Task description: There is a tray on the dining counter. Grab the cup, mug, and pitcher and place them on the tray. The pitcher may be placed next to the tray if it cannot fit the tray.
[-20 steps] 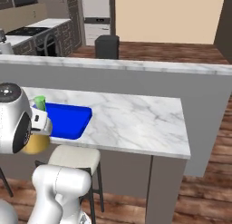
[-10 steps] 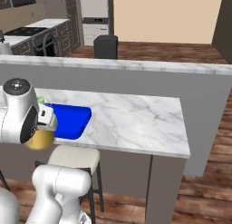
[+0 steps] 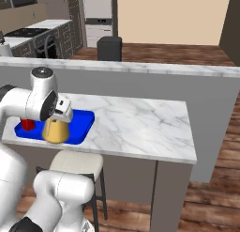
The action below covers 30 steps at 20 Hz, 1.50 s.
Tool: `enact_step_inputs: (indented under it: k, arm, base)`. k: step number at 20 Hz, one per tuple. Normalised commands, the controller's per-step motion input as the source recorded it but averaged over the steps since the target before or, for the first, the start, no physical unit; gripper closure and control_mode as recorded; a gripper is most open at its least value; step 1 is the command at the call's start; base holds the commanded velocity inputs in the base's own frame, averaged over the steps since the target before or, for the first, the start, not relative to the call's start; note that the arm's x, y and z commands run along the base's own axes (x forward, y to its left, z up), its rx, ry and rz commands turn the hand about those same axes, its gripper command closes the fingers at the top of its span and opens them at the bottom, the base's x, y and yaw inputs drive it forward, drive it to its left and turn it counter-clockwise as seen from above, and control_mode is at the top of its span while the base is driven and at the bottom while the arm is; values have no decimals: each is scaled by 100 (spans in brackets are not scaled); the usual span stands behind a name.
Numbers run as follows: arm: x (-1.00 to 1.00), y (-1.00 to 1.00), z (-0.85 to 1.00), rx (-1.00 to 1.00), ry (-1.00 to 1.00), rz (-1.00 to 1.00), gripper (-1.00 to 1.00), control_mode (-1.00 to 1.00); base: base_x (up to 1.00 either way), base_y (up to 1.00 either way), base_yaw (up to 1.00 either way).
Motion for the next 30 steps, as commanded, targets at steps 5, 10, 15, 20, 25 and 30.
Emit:
enact_step_inputs:
  k: [5, 10, 15, 20, 25, 30]
  arm:
    - [100, 17, -20, 0, 14, -6, 100, -100]
    - [100, 27, -20, 0, 12, -5, 100, -100]
    - [97, 33, -15, -3, 8, -5, 100, -100]
    - [80, 29, -11, -8, 2, -6, 100, -100]
    - [52, 25, -3, -11, 0, -5, 100, -100]
    - [34, 21, -16, -6, 0, -3, 100, -100]
  base:
    - [0, 0, 0]
    - [0, 0, 0]
    - [0, 0, 0]
    - [0, 0, 0]
    - [0, 0, 0]
    - [0, 0, 0]
